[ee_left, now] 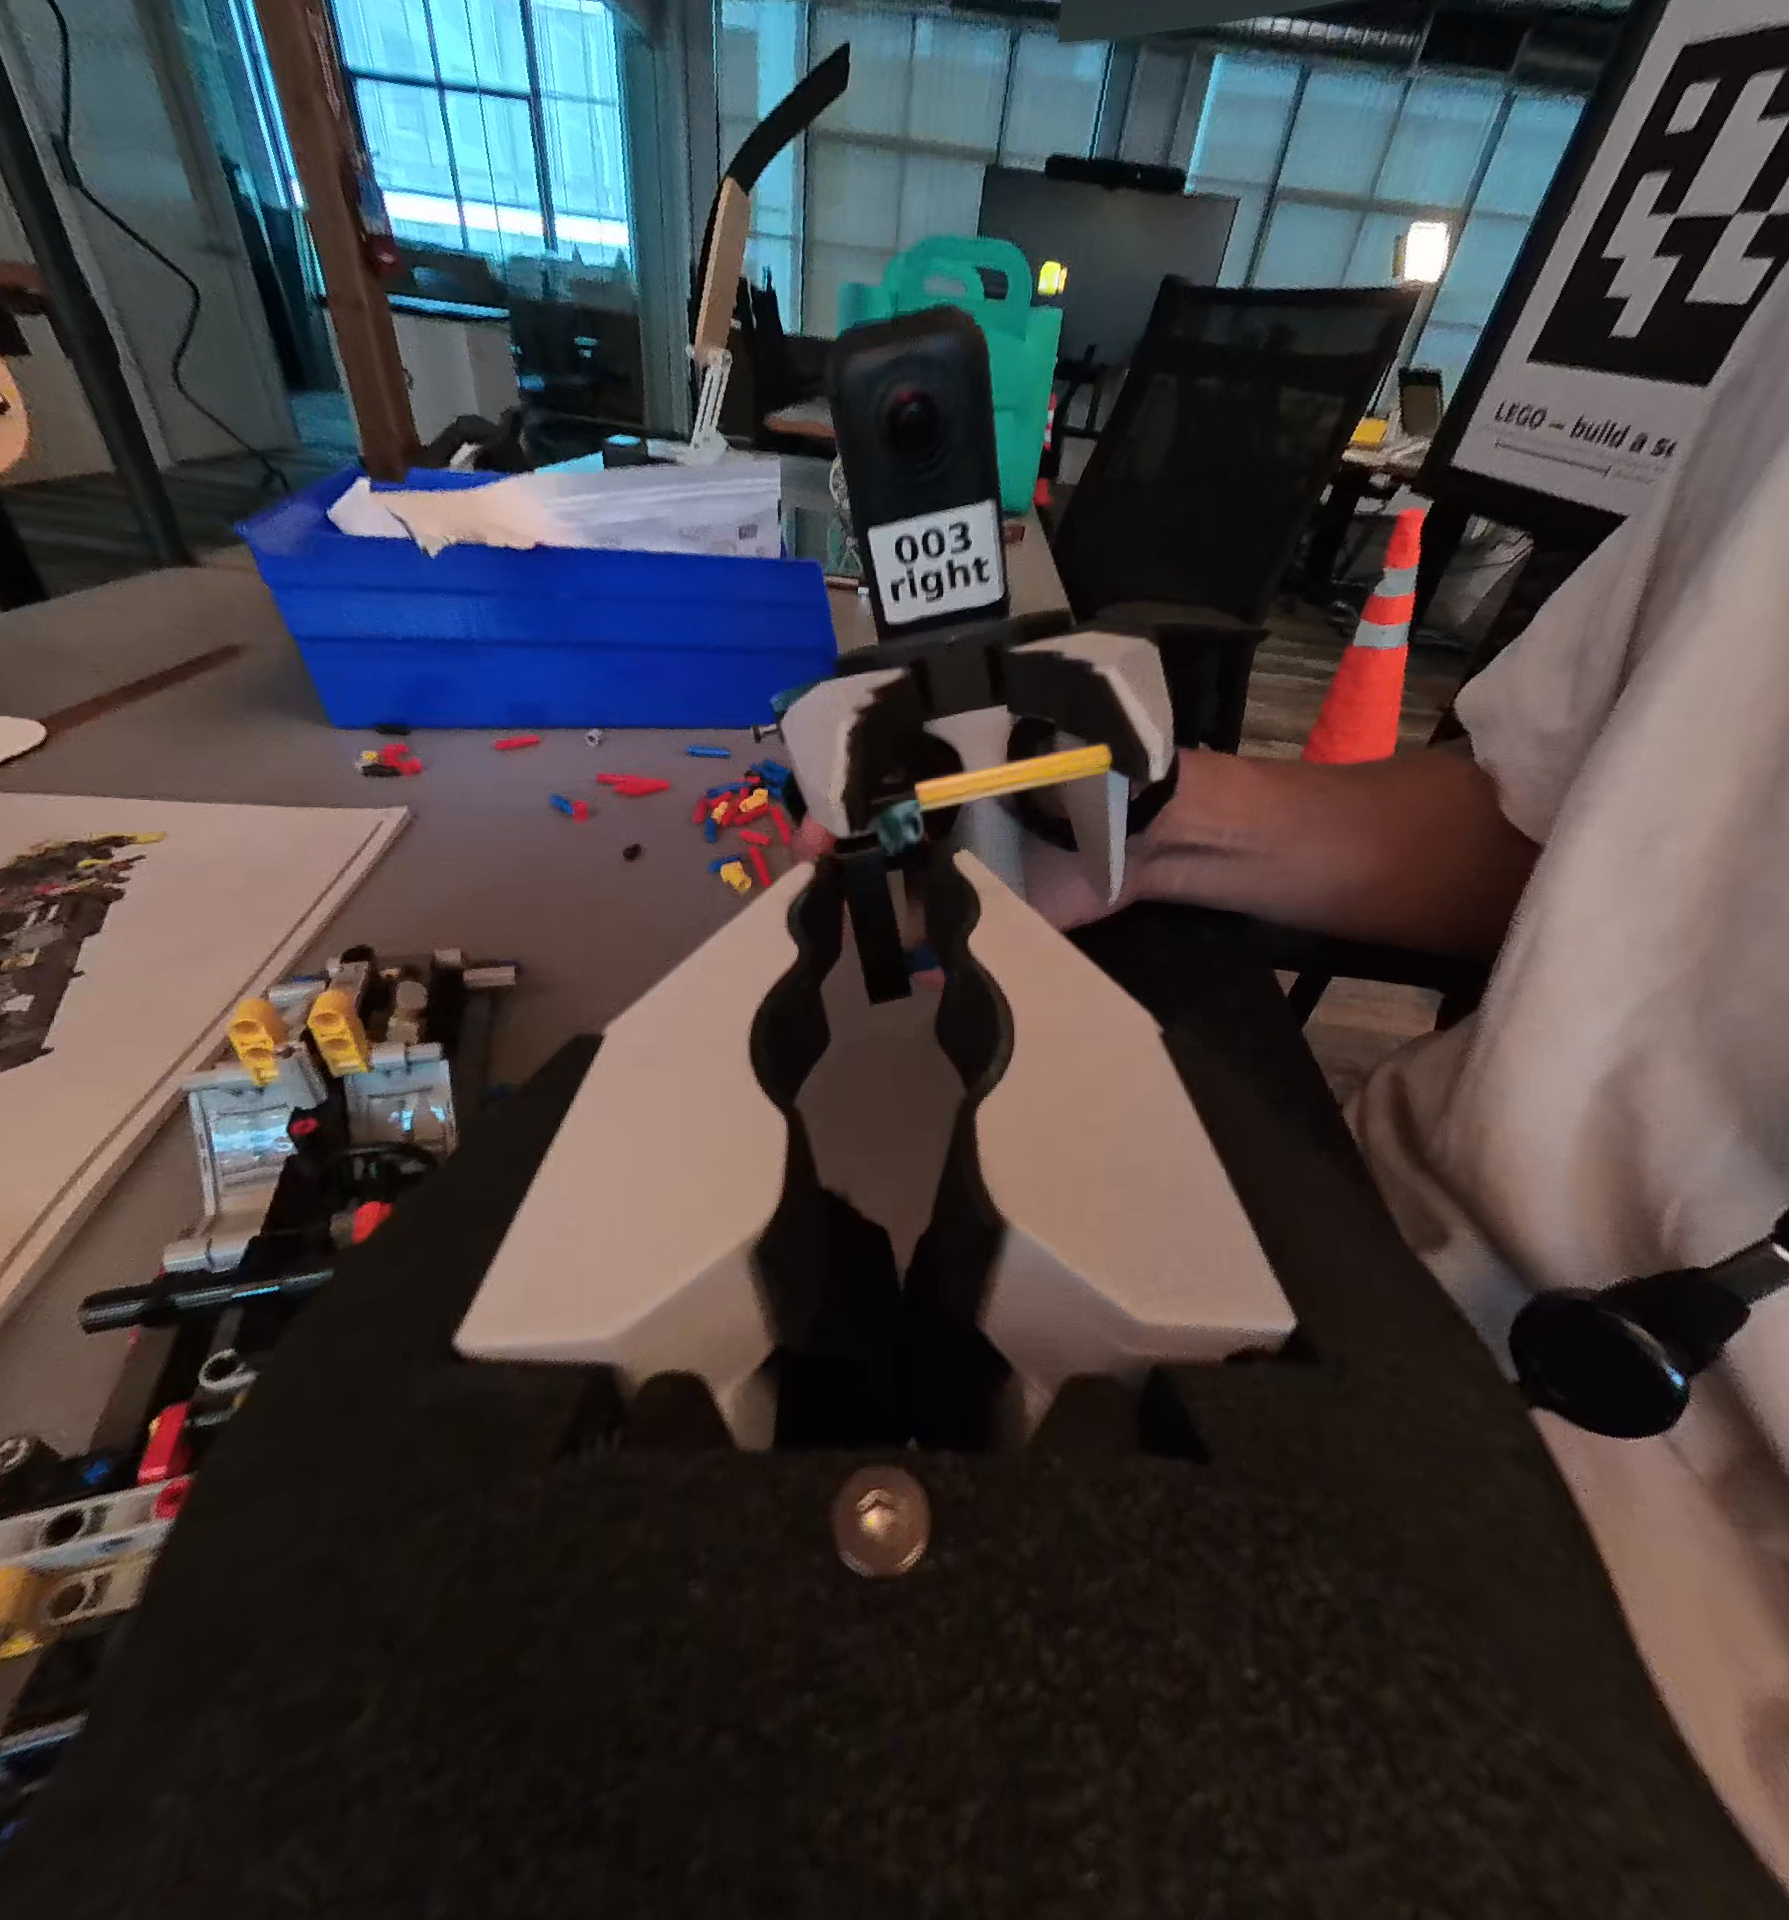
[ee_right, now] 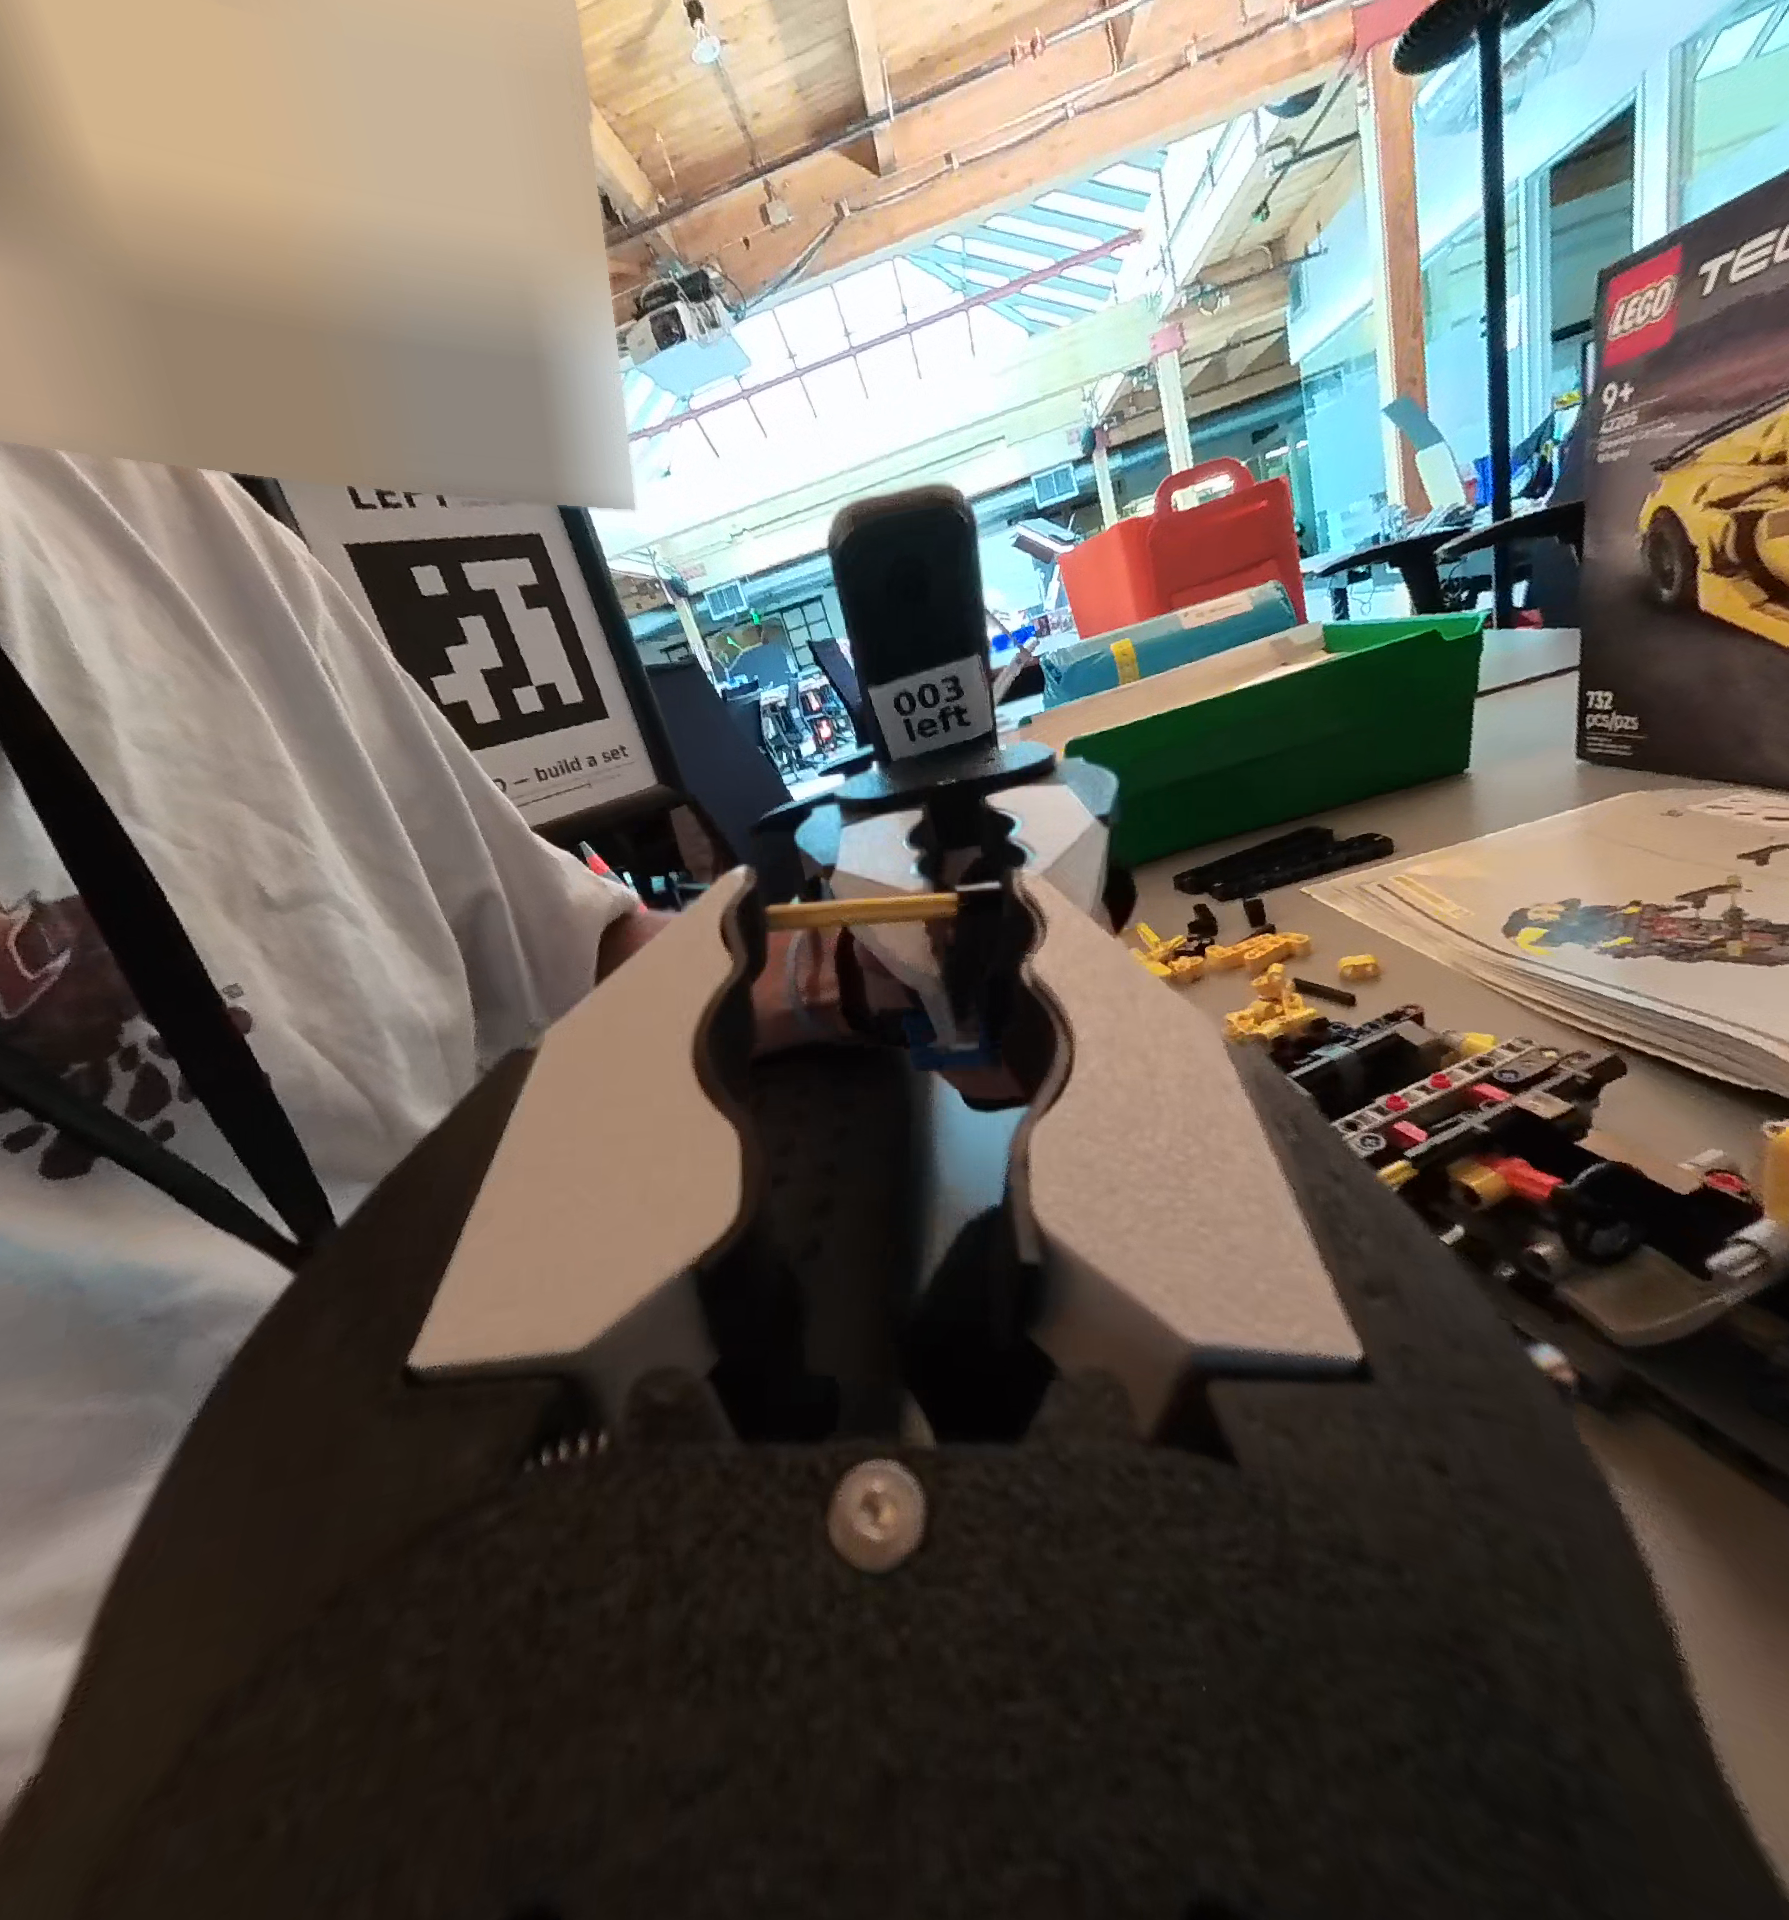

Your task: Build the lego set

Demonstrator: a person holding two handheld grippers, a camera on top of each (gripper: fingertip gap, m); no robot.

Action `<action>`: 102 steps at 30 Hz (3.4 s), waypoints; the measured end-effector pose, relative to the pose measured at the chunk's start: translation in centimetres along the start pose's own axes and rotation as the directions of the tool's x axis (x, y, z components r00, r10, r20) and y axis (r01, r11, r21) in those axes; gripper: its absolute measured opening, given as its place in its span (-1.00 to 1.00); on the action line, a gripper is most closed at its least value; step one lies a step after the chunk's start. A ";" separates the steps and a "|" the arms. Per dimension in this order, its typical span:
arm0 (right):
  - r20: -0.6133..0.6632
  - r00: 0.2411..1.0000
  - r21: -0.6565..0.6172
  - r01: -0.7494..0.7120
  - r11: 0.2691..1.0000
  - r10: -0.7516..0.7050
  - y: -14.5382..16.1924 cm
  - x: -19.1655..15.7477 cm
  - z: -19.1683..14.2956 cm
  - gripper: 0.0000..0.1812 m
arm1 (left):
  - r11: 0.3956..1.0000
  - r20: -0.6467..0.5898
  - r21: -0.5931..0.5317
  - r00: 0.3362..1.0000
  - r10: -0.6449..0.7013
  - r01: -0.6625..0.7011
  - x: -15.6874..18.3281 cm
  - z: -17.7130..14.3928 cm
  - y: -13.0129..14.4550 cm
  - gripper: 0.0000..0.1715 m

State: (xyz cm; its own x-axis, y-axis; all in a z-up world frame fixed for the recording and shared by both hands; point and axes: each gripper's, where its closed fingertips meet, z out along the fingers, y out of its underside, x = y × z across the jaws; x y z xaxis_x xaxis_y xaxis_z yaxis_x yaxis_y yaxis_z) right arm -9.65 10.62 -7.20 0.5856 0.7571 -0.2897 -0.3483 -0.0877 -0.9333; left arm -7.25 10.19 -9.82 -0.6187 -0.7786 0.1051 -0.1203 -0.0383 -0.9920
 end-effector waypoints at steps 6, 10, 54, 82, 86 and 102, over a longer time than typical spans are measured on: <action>-0.075 0.996 0.005 0.041 0.999 -0.040 0.0 1.3 -0.5 -0.53 | 0.999 0.080 -0.013 0.995 0.054 -0.053 -1.4 -0.4 0.2 -0.86; -0.059 0.998 -0.004 0.008 1.000 -0.008 0.3 1.3 -0.5 -0.53 | 0.993 0.101 -0.044 0.989 0.112 -0.108 -1.4 -0.3 0.5 -0.86; -0.136 0.938 -0.144 0.299 0.943 -0.318 1.7 1.3 -0.3 -0.55 | 0.895 0.237 -0.167 0.864 0.444 -0.414 -2.1 -0.3 1.4 -0.88; -0.076 0.991 0.002 0.113 0.994 -0.113 0.1 0.4 -0.2 -0.55 | 0.982 0.118 -0.028 0.975 0.187 -0.185 -1.1 0.3 0.8 -0.93; -0.136 0.971 -0.115 0.184 0.976 -0.199 1.5 1.4 -0.6 -0.55 | 0.945 0.163 -0.166 0.938 0.307 -0.281 -2.1 0.0 2.5 -0.94; -0.065 0.965 -0.338 0.218 0.915 -0.254 5.9 1.2 0.0 -0.25 | 0.844 0.018 -0.327 0.890 0.456 -0.426 -0.5 -0.6 4.9 -0.94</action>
State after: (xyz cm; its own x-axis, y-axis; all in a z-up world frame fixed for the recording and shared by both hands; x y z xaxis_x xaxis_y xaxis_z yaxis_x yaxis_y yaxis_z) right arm -10.97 10.98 -13.03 0.7015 0.7104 -0.0562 0.0566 -0.1341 -0.9894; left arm -8.02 10.81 -14.66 -0.5910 -0.7218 -0.3603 -0.0920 0.5040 -0.8588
